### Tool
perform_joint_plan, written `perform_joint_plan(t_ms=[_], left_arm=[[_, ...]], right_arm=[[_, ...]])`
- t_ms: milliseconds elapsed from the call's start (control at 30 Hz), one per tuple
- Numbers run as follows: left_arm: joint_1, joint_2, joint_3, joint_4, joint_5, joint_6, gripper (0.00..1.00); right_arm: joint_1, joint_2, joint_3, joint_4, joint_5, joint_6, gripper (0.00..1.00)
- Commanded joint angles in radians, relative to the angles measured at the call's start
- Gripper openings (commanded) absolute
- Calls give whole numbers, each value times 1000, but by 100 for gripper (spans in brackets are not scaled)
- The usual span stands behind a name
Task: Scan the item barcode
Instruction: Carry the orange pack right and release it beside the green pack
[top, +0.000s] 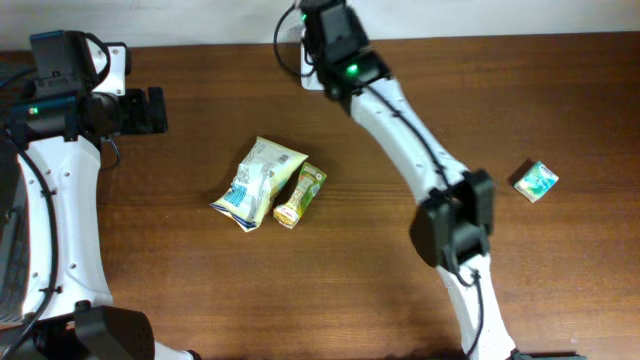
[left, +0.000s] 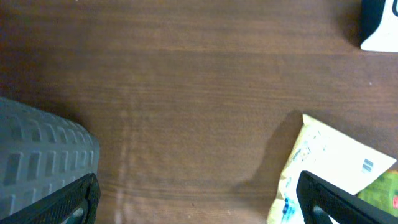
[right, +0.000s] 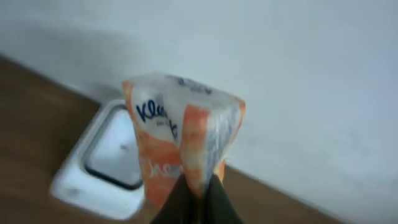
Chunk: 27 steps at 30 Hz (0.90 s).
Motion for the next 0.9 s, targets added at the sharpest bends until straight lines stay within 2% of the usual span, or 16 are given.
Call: perform_joint_plan(t_ms=[0, 67, 400, 533, 600, 733, 867], left_arm=[[5, 8, 3, 0, 11, 16, 99], [5, 8, 3, 0, 11, 16, 99], [5, 8, 3, 0, 11, 16, 99], [5, 8, 3, 0, 11, 16, 99], [5, 8, 3, 0, 11, 16, 99], [4, 8, 3, 0, 11, 16, 99], [4, 8, 3, 0, 11, 16, 99]], right_arm=[[-8, 118, 5, 114, 93, -354, 4], [-13, 164, 3, 137, 96, -400, 4], [-4, 151, 2, 141, 111, -398, 4], [-1, 8, 2, 60, 100, -229, 4], [-6, -98, 2, -69, 62, -155, 4], [-32, -331, 2, -464, 12, 90, 4], [-145, -474, 2, -898, 12, 539, 4]])
